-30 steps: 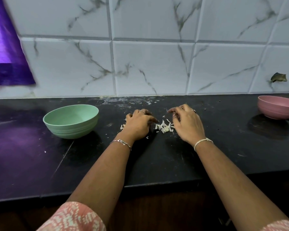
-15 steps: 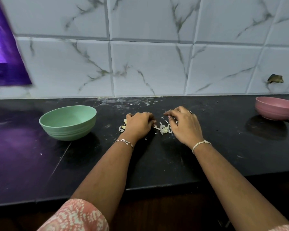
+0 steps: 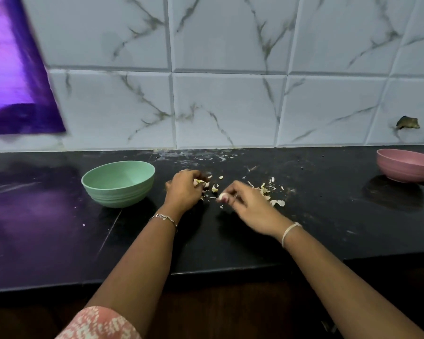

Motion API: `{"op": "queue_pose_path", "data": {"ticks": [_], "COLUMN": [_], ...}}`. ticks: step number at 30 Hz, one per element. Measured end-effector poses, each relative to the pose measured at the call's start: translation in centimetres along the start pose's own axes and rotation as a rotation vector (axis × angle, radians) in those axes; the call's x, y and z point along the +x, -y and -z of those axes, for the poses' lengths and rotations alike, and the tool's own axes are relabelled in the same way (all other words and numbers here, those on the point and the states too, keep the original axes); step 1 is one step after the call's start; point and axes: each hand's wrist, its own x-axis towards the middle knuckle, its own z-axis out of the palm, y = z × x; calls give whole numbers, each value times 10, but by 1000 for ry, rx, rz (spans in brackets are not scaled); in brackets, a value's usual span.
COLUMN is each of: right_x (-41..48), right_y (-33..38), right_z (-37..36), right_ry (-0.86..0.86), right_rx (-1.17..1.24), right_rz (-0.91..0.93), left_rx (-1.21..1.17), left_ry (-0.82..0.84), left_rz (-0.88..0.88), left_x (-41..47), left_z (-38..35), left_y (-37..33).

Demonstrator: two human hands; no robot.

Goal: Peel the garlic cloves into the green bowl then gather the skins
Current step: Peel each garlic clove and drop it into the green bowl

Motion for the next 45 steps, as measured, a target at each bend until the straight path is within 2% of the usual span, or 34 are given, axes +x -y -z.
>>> {"op": "queue_pose_path", "data": {"ticks": [2,5,8,11,13,15,18,20,22,25,27,29,31,35,39,45], "right_x": [-10,-8,3,7,9,14,30,42,48,58,68,79,90,102,104,87], "right_y": [9,2,-15,-22,-15,-7,-10,-18,-25,-28,-28,-29,-29,-25,-23,-27], "right_z": [-10,-9,4,9,5,-5,-16,-16,-12,-7,-6,-10,-18,-34,-39,-17], "right_ry": [204,293,269,136,69,109,187,179,111,-81,-78,31,112,153,132,93], "right_rx": [-22,-84,-180,-322,-338,-334,-509,-633,-804,-986,-877,-656,-565,-584,-642,-830], "right_rz": [-10,-70,-149,-226,-182,-115,-53,-85,-132,-83,-57,-75,-111,-169,-122,-146], "left_rx": [22,68,98,90,84,75,105,116,121,189,246,300,314,268,276,277], "left_ry": [-6,34,45,12,2,35,118,140,164,216,217,202,178,128,97,109], "left_rz": [-39,-78,-83,-56,-53,-81,-135,-157,-191,-250,-250,-215,-175,-150,-151,-129], "left_x": [-5,-11,-15,-15,-14,-13,-12,-11,-9,-6,-4,-2,-1,0,1,0], "left_z": [4,7,7,8,8,6,2,1,-1,-4,-7,-7,-6,-5,-5,-3], "left_y": [7,13,14,14,15,14,12,12,12,7,4,4,7,9,8,10]}}
